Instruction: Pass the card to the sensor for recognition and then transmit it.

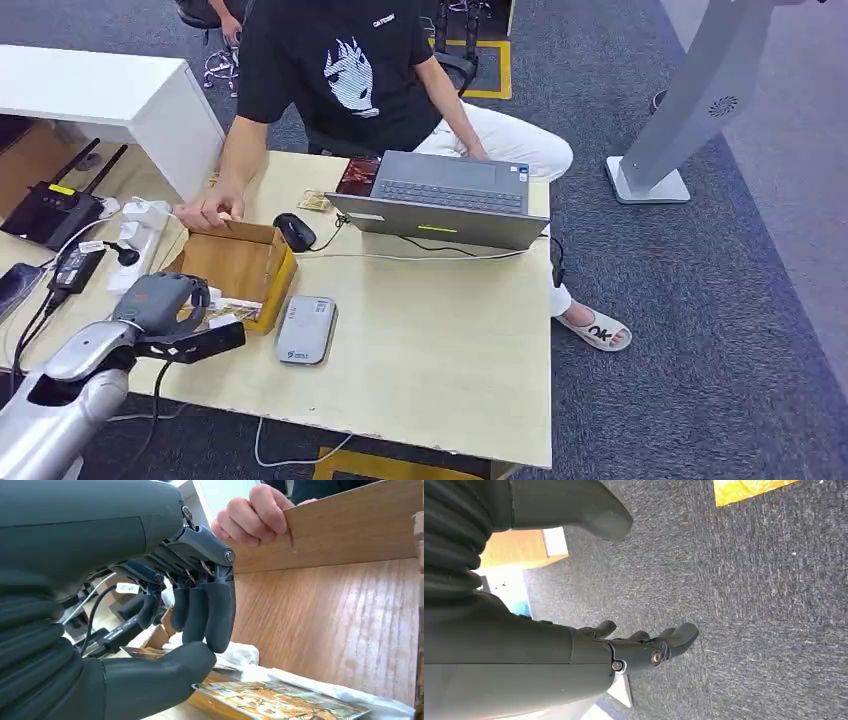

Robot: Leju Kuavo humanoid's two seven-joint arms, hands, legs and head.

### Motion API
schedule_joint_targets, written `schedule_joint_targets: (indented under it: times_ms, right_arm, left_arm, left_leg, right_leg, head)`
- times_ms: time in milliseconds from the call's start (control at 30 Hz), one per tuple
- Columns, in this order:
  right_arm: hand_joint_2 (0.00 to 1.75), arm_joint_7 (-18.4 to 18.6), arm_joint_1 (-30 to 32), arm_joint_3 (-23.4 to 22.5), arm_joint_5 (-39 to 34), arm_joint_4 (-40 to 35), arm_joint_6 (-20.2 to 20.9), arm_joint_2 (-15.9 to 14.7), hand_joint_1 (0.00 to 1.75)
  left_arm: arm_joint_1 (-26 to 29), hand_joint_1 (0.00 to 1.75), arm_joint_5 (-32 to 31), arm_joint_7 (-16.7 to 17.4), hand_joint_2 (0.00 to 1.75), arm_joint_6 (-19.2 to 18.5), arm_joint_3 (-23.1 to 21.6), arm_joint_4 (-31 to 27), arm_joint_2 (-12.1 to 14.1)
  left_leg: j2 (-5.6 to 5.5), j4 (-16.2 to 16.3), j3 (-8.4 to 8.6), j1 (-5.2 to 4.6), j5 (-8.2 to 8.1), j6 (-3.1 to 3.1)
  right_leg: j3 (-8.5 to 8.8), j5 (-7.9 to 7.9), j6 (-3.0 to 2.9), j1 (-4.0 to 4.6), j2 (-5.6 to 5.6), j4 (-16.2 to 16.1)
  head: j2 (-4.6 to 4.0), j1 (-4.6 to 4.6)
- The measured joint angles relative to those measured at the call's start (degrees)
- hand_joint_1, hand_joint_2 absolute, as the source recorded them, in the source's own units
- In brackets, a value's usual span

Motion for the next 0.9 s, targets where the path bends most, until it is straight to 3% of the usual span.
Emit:
schedule_joint_targets:
  times_ms: [33, 67, 133, 167, 200, 367, 500, 533, 600, 667, 700, 900]
  right_arm:
    - [1.75, 0.0, 0.0, 0.0, 0.0, 0.0, 0.0, 0.0, 0.00]
    - [1.75, 0.0, 0.0, 0.0, 0.0, 0.0, 0.0, 0.0, 0.00]
    - [1.75, 0.0, 0.0, 0.0, 0.1, 0.0, 0.1, 0.0, 0.00]
    - [1.75, 0.0, 0.0, 0.0, 0.1, 0.0, 0.1, 0.0, 0.00]
    - [1.75, 0.0, 0.0, 0.0, 0.1, 0.0, 0.1, 0.0, 0.00]
    - [1.75, 0.0, 0.0, -0.3, 0.2, 0.0, 0.1, 0.0, 0.00]
    - [1.75, 0.0, 0.0, -0.7, 0.5, 0.0, 0.1, 0.1, 0.00]
    - [1.75, 0.0, 0.0, -0.8, 0.6, 0.0, 0.1, 0.1, 0.00]
    - [1.75, 0.0, 0.0, -1.0, 0.8, 0.0, 0.1, 0.1, 0.00]
    - [1.75, 0.0, 0.0, -1.1, 0.9, 0.0, 0.0, 0.1, 0.00]
    - [1.75, 0.0, 0.0, -1.3, 1.0, 0.0, 0.0, 0.1, 0.00]
    - [1.75, -0.2, 0.0, -1.9, 1.4, 0.0, 0.0, 0.2, 0.00]
  left_arm:
    - [0.0, 1.47, -0.1, 0.0, 1.75, 0.1, -0.1, 0.0, -0.1]
    - [0.0, 1.33, -0.2, 0.0, 1.75, 0.2, -0.1, 0.0, -0.1]
    - [0.0, 0.42, -0.6, 0.0, 1.75, 0.6, -0.3, 0.0, -0.2]
    - [0.0, 1.17, -0.7, 0.0, 1.75, 0.8, -0.3, 0.0, -0.2]
    - [0.0, 1.52, -1.0, 0.0, 1.75, 1.1, -0.3, 0.1, -0.3]
    - [-0.1, 1.62, -3.9, 0.8, 1.75, 3.2, -0.5, 0.2, -0.9]
    - [-0.2, 1.40, -6.1, 1.6, 1.75, 5.2, -0.6, 0.2, -1.4]
    - [-0.2, 1.15, -6.5, 1.7, 1.75, 5.6, -0.6, 0.2, -1.6]
    - [-0.3, 1.15, -8.1, 2.1, 1.75, 6.3, -0.6, 0.2, -1.9]
    - [-0.3, 0.21, -8.7, 2.5, 1.75, 6.8, -0.6, 0.2, -2.2]
    - [-0.4, 0.00, -8.9, 2.5, 1.75, 6.9, -0.6, 0.2, -2.4]
    - [-0.4, 0.00, -10.2, 2.7, 1.75, 8.2, -0.6, 0.2, -3.3]
  left_leg:
    - [0.00, 0.0, 0.00, 0.00, 0.00, 0.00]
    - [0.00, 0.0, 0.00, 0.00, 0.00, 0.00]
    - [0.00, 0.0, 0.00, 0.00, 0.00, 0.00]
    - [0.00, 0.0, 0.00, 0.00, 0.00, 0.00]
    - [0.00, 0.0, 0.00, 0.00, 0.00, 0.00]
    - [0.00, 0.0, 0.00, 0.00, 0.00, 0.00]
    - [0.00, 0.0, 0.00, 0.00, 0.00, 0.00]
    - [0.00, 0.0, 0.00, 0.00, 0.00, 0.00]
    - [0.00, 0.0, 0.00, 0.00, 0.00, 0.00]
    - [0.00, 0.0, 0.00, 0.00, 0.00, 0.00]
    - [0.00, 0.0, 0.00, 0.00, 0.00, 0.00]
    - [-0.01, 0.0, 0.00, 0.00, 0.00, 0.00]
  right_leg:
    - [0.00, 0.00, 0.00, 0.00, 0.00, 0.0]
    - [0.00, 0.00, 0.00, 0.00, 0.00, 0.0]
    - [0.00, 0.00, 0.00, 0.00, 0.00, 0.0]
    - [0.00, 0.00, 0.00, 0.00, 0.00, 0.0]
    - [0.00, 0.00, 0.00, 0.00, 0.00, 0.0]
    - [0.00, 0.00, 0.00, 0.00, 0.00, 0.0]
    - [0.00, 0.00, 0.00, 0.00, 0.00, 0.0]
    - [0.00, 0.00, 0.00, 0.00, 0.00, 0.0]
    - [0.00, 0.00, 0.00, 0.00, 0.00, 0.0]
    - [0.00, 0.00, 0.00, 0.00, 0.00, 0.0]
    - [0.00, 0.00, 0.00, 0.00, 0.00, 0.0]
    - [0.00, 0.00, 0.00, 0.00, -0.01, 0.0]
  head:
    - [0.00, -0.02]
    - [0.00, 0.00]
    - [-0.02, -0.02]
    - [-0.02, -0.02]
    - [0.00, -0.02]
    - [0.00, 0.00]
    - [0.00, -0.02]
    - [0.00, -0.02]
    - [0.00, -0.02]
    - [0.00, -0.02]
    - [0.00, 0.00]
    - [-0.02, -0.02]
